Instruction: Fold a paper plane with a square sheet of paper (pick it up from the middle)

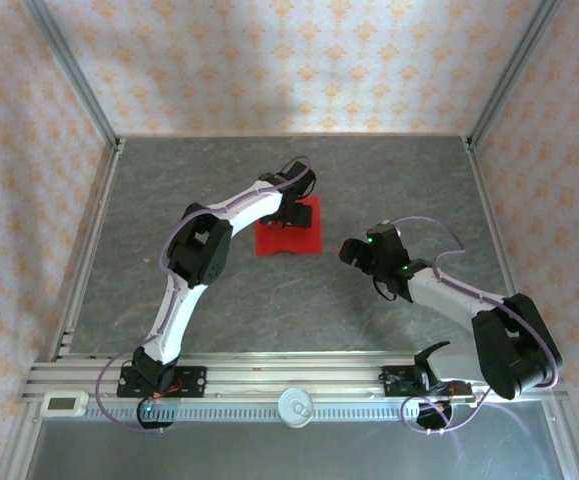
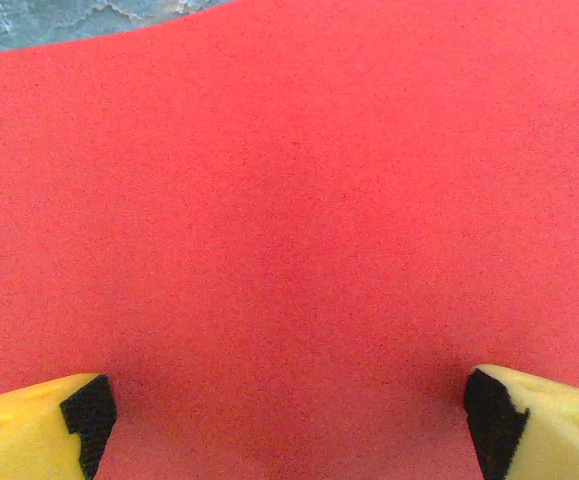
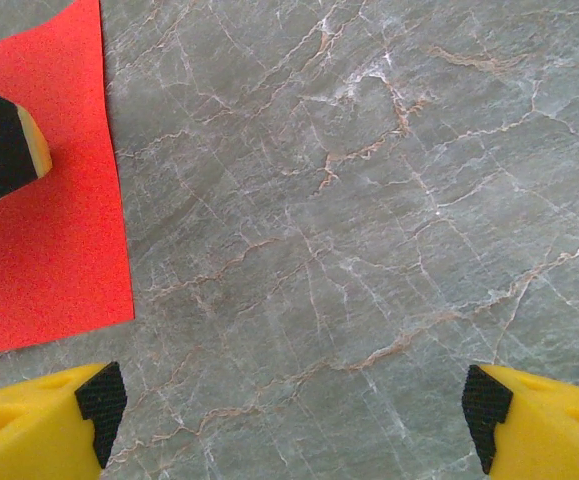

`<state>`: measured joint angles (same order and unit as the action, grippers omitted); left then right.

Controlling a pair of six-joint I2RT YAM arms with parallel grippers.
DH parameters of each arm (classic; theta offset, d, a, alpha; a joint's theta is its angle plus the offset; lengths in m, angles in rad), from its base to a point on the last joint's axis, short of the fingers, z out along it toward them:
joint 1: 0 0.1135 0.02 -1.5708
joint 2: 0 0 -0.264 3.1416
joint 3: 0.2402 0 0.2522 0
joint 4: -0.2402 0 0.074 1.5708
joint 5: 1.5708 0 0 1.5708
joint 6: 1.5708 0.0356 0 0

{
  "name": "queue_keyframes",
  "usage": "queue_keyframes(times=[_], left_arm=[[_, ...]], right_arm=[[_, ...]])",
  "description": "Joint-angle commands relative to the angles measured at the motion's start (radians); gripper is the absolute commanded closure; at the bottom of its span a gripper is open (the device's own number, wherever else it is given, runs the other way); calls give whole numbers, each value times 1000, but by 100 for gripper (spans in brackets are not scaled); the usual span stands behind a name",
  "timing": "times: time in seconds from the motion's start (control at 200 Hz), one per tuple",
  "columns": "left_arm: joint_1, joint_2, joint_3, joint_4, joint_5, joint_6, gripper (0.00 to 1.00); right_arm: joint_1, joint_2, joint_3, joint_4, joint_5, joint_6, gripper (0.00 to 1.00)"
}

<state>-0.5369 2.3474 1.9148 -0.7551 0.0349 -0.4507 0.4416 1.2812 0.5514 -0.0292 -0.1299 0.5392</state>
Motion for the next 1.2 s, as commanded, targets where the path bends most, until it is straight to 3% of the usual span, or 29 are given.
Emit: queue_keyframes(times=[0.0,0.24,0.28,0.465,0.876,1.196], left_arm=[[-9,67,-17,-76,-8,1,11],[-15,58,107,-132,-33,-3,6],[-15,55,129,-137,-31,-5,1],[-15,57,178,-146,-27,-5,1],[-17,119,144,-144,-6,3,1],[-17,116,59,-112,-9,10,7]], right_arm=[[-4,-8,-5,-5,18,4,10],[-4,-14,-1,-8,16,2,10],[-4,-14,1,-8,14,4,10],[-3,-13,5,-8,13,3,10],[-4,-6,4,-14,10,2,10],[-4,-8,-1,-20,12,8,10]])
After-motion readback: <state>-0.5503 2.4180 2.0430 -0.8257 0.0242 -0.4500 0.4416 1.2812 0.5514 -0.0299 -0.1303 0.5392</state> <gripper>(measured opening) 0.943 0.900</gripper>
